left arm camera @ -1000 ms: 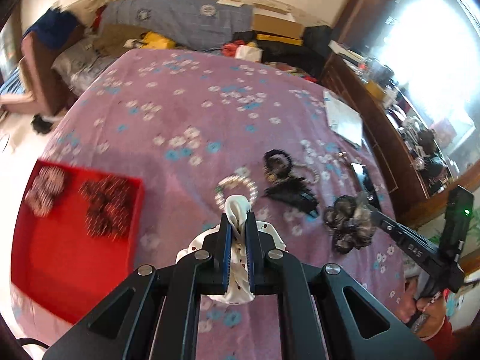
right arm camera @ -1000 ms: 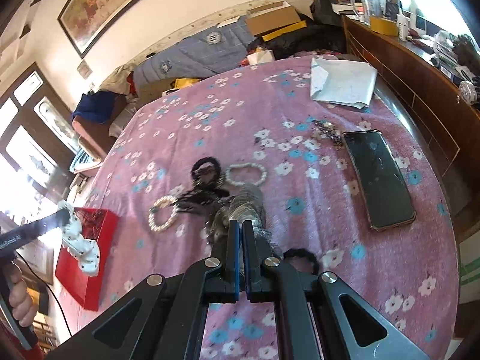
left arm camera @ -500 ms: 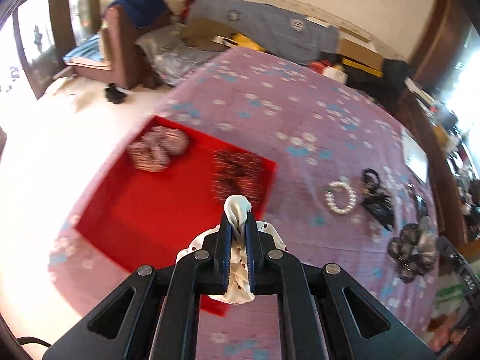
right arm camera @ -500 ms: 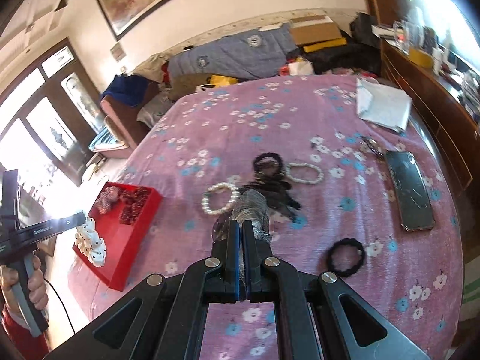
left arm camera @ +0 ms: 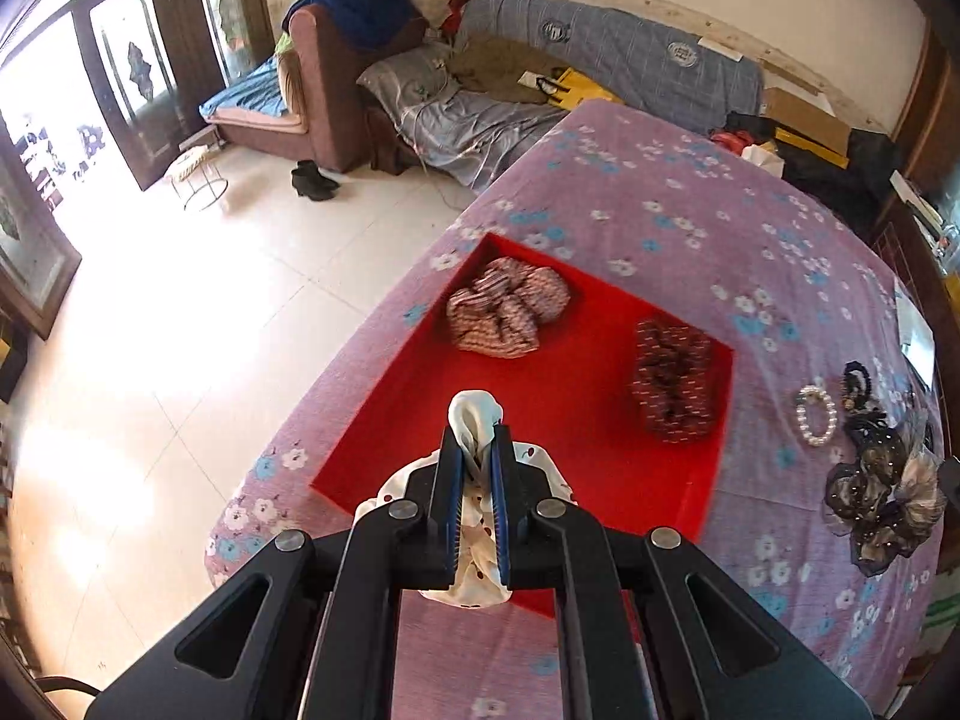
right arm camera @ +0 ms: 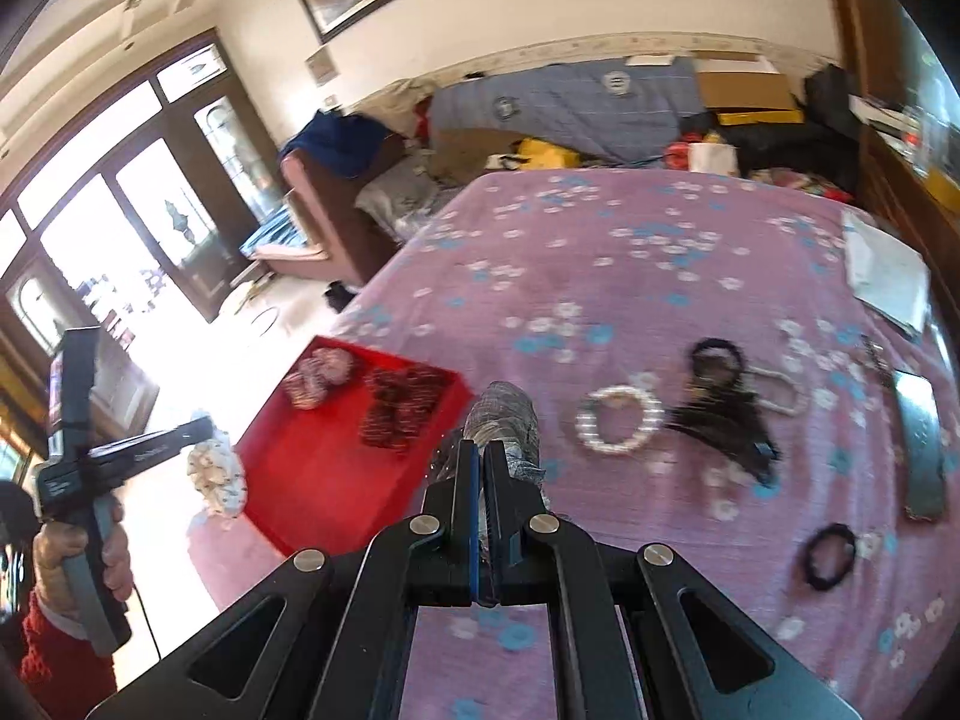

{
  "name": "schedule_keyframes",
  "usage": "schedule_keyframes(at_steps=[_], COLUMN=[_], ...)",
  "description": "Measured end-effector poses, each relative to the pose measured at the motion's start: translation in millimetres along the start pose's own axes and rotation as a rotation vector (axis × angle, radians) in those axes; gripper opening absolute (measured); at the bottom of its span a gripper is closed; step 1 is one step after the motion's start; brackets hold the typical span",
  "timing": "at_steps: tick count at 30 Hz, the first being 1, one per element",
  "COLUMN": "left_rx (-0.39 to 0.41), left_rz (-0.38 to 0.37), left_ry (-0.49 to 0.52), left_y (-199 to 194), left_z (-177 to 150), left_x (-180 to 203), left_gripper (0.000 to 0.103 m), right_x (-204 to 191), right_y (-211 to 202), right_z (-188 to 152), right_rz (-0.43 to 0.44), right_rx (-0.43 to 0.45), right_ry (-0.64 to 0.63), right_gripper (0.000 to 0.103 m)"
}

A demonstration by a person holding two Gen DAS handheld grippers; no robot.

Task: Organize jewelry
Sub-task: 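Carry both scrunchies to the red tray and release them inside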

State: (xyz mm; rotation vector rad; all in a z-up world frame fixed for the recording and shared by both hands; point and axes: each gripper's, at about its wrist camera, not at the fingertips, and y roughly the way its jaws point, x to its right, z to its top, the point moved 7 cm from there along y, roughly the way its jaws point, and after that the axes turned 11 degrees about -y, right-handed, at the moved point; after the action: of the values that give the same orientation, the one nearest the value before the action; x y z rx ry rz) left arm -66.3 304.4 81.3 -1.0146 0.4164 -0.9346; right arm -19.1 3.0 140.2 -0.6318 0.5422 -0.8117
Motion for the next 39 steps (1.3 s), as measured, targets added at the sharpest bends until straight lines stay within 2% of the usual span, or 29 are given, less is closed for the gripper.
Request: schedule_keyframes(at_steps=[11,15,18,22,24,27,29,35,38,39], left_rx=[-0.08,-0.122,-0.151,-0.155,-0.144,-0.12,-0.102,-0.052,-0.02,-0.01], left_rz=[-0.055,-0.053,-0.029,0.011,0.008,0.023,0.034,0.058,0.08,0.087], left_ry=[-0.045,-0.04,-0.012,0.011,0.011,0.025,0.033,0.051,0.075,0.083], left_y=[39,58,76,85,83,79,76,63,55,52], left_z=[14,15,15,13,15,19,21,27,30,30], left_x=[-30,-34,-32,-32,-31,-31,-30,-26,-22,-21], left_gripper=[0.008,0.009,0.009,0.01,0.016,0.023,0.023,0.035,0.037,0.038], right_x=[-96,-127,-137,-123,-113,-105,-102,-104,-106,-107], right_y=[69,98,122,159,170,175,177,178,178,176], right_z=[12,8,-1,-23,-31,-37,-38,-38,-35,-34], right_rz=[0.115,0.219,0.265,0.247,0.215,0.179,0.164,0.149,0.145,0.143], right_rx=[-0.093,-0.141,-0.193,-0.29,-0.314,-0.326,-0.33,-0.328,-0.32,-0.315], right_ry=[-0.097,-0.077,-0.043,0.038,0.063,0.068,0.063,0.036,0.018,0.011], right_gripper=[0.003,0.004,0.004,0.004,0.004,0.004,0.004,0.006,0.006,0.01])
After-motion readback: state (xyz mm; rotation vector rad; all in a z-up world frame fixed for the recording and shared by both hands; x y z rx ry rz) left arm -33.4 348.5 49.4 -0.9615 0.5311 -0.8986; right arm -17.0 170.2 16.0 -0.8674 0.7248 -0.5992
